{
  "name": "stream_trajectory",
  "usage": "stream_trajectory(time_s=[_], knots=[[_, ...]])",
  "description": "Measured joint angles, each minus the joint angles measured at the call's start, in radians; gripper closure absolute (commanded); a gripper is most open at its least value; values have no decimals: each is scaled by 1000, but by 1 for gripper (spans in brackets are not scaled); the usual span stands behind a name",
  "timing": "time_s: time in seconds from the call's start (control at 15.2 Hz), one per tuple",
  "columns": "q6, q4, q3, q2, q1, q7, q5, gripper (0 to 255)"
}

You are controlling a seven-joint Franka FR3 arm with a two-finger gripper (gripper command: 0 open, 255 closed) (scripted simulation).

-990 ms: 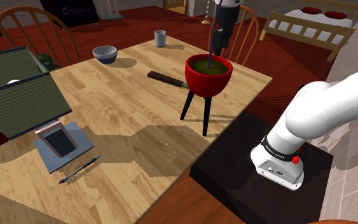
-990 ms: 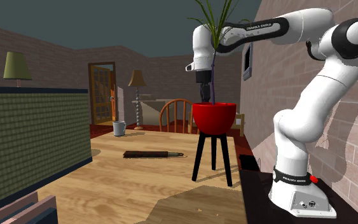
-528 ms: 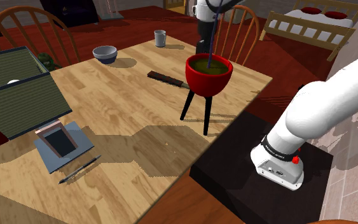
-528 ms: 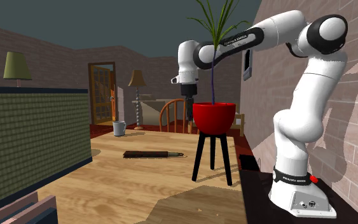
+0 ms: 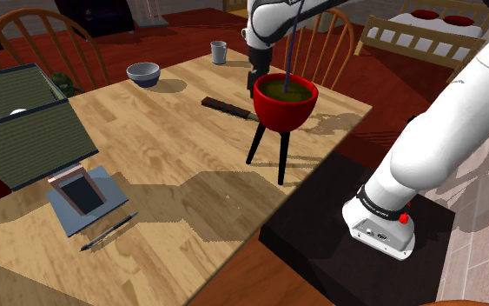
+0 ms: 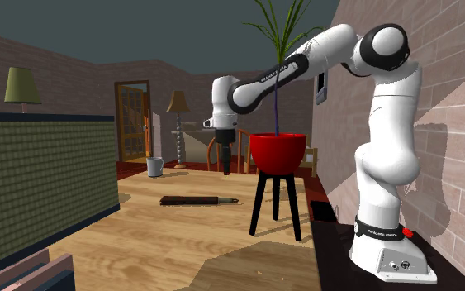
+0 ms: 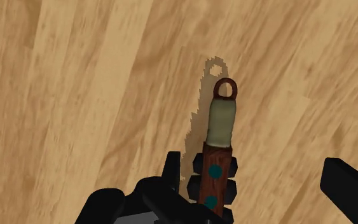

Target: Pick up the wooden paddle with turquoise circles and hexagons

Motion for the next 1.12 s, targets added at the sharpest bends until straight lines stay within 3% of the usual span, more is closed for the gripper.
stream_trajectory(time_s=[0.59, 1.06, 1.12], knots=[[132, 204, 7, 317, 4, -65, 24, 0], [216, 191, 8, 387, 5, -63, 23, 0], [220, 189, 8, 389, 5, -64, 23, 255]])
